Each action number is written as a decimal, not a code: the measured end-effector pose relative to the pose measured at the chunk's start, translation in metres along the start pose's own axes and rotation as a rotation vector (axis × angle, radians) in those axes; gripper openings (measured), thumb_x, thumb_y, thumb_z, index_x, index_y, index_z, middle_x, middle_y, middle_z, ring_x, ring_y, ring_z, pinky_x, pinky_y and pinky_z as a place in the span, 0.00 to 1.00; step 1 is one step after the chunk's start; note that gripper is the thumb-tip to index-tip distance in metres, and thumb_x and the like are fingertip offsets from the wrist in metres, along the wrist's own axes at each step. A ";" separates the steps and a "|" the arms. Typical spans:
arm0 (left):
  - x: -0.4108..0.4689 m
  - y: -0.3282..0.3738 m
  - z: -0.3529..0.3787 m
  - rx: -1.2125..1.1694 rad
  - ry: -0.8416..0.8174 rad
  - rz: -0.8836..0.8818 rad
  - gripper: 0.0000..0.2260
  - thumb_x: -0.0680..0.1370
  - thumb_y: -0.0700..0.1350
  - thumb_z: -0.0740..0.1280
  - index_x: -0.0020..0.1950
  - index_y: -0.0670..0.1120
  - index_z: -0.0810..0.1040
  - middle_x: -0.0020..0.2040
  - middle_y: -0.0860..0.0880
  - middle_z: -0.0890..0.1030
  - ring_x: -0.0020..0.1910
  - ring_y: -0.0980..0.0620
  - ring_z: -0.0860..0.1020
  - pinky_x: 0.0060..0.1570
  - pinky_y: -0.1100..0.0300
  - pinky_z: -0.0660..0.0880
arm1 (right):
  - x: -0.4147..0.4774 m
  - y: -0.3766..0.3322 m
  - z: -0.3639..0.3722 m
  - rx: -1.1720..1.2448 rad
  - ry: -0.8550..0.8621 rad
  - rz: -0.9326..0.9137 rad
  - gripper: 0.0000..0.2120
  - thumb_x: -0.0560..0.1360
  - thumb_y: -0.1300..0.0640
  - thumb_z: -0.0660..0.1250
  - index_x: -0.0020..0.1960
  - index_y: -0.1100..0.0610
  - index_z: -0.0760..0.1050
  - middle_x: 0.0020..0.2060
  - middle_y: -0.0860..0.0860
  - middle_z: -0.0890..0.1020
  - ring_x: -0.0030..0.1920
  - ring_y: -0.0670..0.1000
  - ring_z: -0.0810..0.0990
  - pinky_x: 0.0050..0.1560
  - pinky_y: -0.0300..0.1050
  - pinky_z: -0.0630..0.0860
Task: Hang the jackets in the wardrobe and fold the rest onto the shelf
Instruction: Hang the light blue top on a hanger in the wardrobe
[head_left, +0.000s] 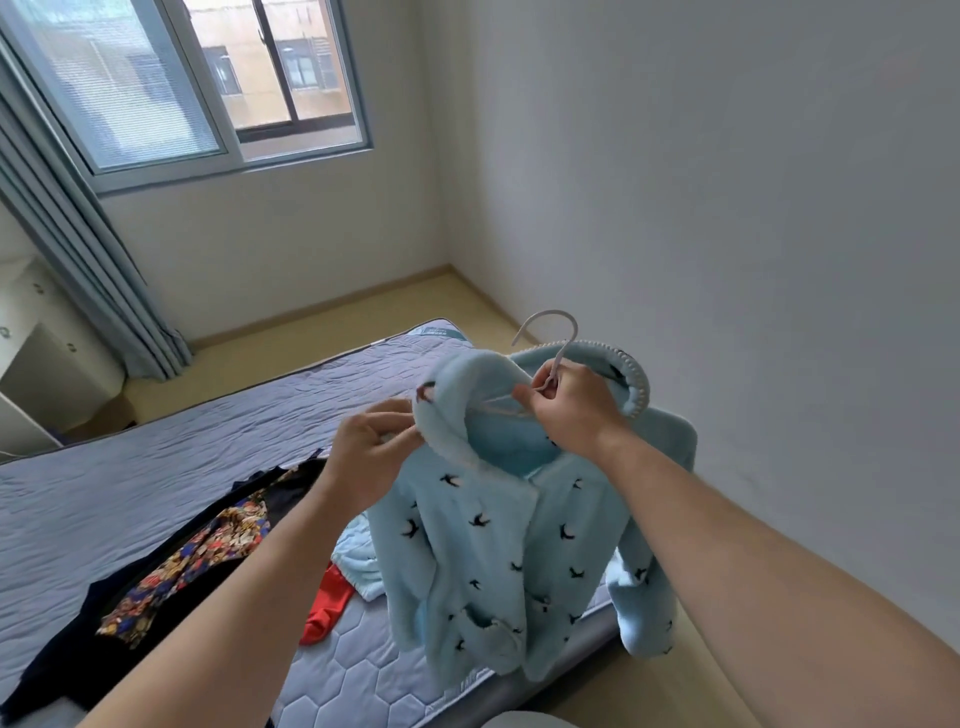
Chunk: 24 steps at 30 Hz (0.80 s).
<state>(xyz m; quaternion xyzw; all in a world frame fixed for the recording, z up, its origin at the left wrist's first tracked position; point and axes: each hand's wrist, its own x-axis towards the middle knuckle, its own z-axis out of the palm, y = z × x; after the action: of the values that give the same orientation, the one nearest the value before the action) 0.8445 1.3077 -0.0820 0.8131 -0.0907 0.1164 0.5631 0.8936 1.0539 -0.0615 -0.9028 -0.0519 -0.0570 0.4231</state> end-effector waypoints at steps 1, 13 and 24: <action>0.001 -0.001 -0.003 -0.006 0.032 -0.020 0.08 0.72 0.41 0.71 0.43 0.53 0.89 0.51 0.53 0.85 0.51 0.54 0.82 0.48 0.60 0.78 | -0.001 0.000 0.001 0.027 0.015 -0.019 0.15 0.76 0.45 0.72 0.45 0.56 0.75 0.35 0.46 0.79 0.42 0.53 0.80 0.50 0.53 0.77; 0.044 -0.007 0.008 0.975 -0.288 0.148 0.14 0.68 0.53 0.70 0.53 0.54 0.78 0.51 0.53 0.81 0.54 0.47 0.77 0.53 0.53 0.70 | 0.003 -0.007 0.011 0.047 0.074 -0.149 0.14 0.75 0.48 0.73 0.43 0.57 0.74 0.29 0.44 0.76 0.31 0.46 0.74 0.40 0.43 0.72; 0.061 0.003 0.028 0.780 -0.064 0.088 0.11 0.68 0.33 0.65 0.35 0.49 0.70 0.33 0.47 0.77 0.33 0.44 0.71 0.33 0.57 0.65 | 0.003 0.018 -0.018 -0.294 0.379 -0.094 0.29 0.66 0.63 0.69 0.67 0.56 0.73 0.62 0.59 0.72 0.63 0.62 0.69 0.66 0.54 0.65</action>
<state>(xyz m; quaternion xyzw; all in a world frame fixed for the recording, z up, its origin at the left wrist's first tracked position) 0.9047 1.2796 -0.0707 0.9646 -0.0919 0.1409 0.2029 0.8980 1.0289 -0.0630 -0.9244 -0.0047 -0.2521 0.2863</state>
